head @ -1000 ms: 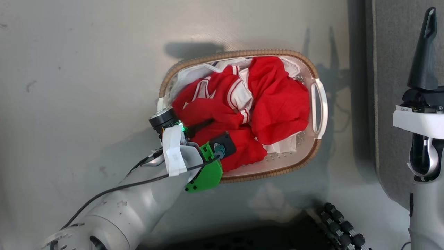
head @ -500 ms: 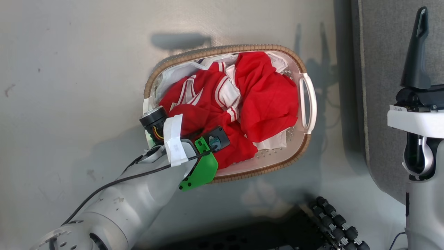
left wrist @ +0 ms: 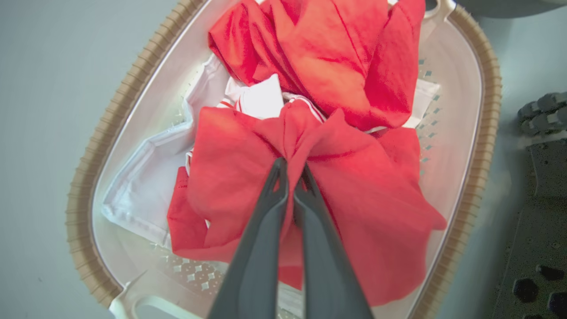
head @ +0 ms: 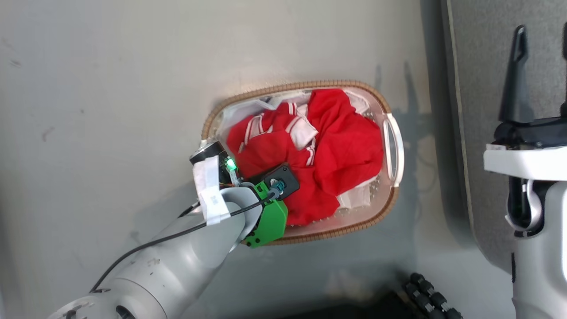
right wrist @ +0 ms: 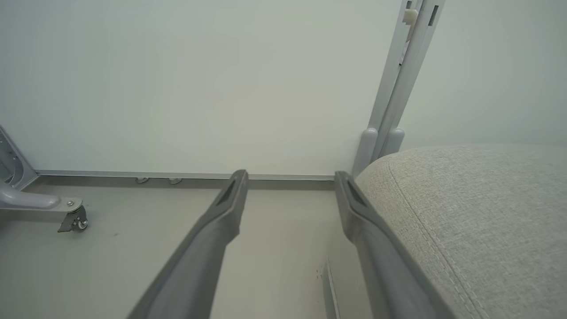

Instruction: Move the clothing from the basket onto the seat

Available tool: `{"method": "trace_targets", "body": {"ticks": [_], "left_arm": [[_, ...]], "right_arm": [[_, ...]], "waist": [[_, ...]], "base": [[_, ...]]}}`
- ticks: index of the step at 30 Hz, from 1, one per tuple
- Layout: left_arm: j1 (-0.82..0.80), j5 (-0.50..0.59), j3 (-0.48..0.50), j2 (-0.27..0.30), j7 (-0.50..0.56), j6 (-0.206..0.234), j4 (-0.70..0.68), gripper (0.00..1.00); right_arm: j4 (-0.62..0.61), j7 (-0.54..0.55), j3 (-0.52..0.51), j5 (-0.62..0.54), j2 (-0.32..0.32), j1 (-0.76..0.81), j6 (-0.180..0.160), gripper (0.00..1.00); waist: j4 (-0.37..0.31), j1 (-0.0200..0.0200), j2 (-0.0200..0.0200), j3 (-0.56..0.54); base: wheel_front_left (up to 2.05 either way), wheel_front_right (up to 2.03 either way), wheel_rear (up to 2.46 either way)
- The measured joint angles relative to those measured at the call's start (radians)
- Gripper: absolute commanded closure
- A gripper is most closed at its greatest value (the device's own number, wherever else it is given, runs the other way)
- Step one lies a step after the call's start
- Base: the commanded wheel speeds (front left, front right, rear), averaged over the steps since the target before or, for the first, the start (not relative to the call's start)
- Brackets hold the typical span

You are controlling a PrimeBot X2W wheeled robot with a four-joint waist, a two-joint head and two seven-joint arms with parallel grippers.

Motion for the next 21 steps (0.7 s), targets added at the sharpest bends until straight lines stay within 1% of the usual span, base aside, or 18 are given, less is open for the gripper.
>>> {"method": "trace_targets", "body": {"ticks": [4, 11, 13, 21], "left_arm": [[0.019, -0.045, 0.026, 0.000, -0.055, 0.016, -0.038, 1.00], [0.046, -0.075, 0.060, 0.008, -0.114, 0.044, -0.100, 1.00], [0.050, -0.078, 0.074, 0.029, -0.122, 0.053, -0.128, 1.00], [0.093, -0.082, 0.124, 0.148, -0.130, 0.092, -0.288, 1.00]], "right_arm": [[0.013, 0.000, 0.017, -0.021, 0.001, 0.025, 0.000, 0.00], [0.046, 0.000, 0.031, -0.044, 0.001, 0.087, 0.000, 0.00], [0.054, 0.000, 0.035, -0.048, 0.000, 0.104, 0.000, 0.00], [0.106, 0.000, 0.055, -0.061, 0.000, 0.200, 0.000, 0.00]], "waist": [[0.017, -0.0001, 0.0000, -0.057], [0.048, -0.0001, 0.0000, -0.176], [0.055, -0.0001, 0.0000, -0.211], [0.081, -0.0001, 0.0000, -0.372]], "base": [[0.00, 0.00, 0.00], [0.00, 0.00, 0.00], [0.00, 0.00, 0.00], [0.00, 0.00, 0.00]]}}
